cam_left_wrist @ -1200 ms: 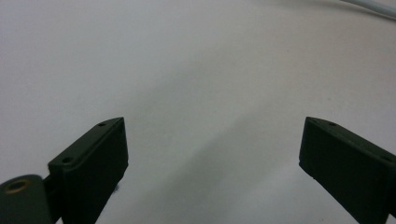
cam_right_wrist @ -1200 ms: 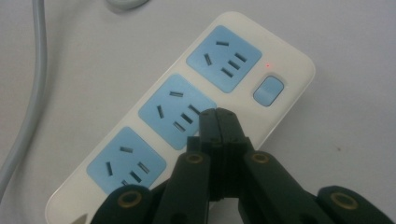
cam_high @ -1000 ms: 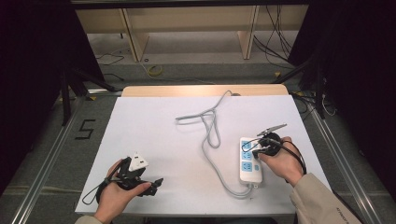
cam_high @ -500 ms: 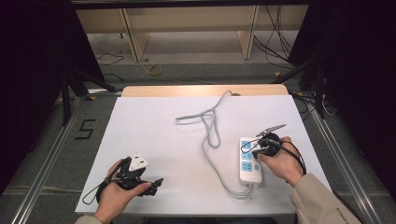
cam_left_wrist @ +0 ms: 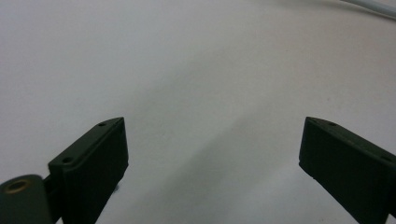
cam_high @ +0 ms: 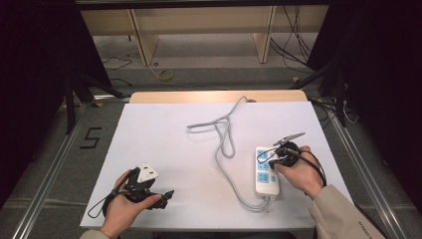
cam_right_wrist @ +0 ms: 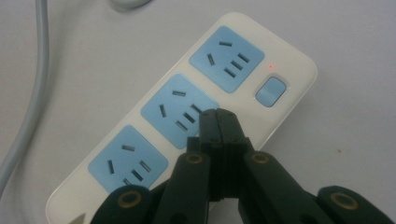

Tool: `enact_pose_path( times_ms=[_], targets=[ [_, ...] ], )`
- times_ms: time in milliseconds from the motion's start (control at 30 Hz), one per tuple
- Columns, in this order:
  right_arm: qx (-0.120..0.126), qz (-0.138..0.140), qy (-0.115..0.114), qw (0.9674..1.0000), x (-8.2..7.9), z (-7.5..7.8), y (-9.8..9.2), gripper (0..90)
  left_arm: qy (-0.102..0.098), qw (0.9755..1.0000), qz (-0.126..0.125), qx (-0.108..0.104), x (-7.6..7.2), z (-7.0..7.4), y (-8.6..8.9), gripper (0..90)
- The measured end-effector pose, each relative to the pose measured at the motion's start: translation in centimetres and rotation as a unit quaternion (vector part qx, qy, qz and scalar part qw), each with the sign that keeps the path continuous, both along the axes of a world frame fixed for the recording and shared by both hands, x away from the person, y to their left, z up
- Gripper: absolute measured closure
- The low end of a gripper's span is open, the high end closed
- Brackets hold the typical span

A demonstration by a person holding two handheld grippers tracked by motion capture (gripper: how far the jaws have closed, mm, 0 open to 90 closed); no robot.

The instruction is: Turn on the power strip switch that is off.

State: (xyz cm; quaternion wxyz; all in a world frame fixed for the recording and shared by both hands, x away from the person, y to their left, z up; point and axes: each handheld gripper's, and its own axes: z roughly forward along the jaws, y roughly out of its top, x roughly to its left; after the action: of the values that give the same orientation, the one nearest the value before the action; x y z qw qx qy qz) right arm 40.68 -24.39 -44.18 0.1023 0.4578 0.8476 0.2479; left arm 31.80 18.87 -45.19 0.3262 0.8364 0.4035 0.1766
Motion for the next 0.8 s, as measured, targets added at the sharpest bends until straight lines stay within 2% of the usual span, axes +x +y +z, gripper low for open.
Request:
enact_pose_path(
  times_ms=[333,800],
  targets=[
    [0.003,-0.002,-0.002,1.0,0.01,0.09,-0.1,90.0,0.0,1.0,-0.003,0.003,0.01,-0.02,-0.04,7.8],
    [0.006,-0.003,-0.016,0.9998,0.07,0.14,-0.5,90.0,0.0,1.0,-0.003,0.002,0.02,-0.04,-0.08,7.8]
  ],
)
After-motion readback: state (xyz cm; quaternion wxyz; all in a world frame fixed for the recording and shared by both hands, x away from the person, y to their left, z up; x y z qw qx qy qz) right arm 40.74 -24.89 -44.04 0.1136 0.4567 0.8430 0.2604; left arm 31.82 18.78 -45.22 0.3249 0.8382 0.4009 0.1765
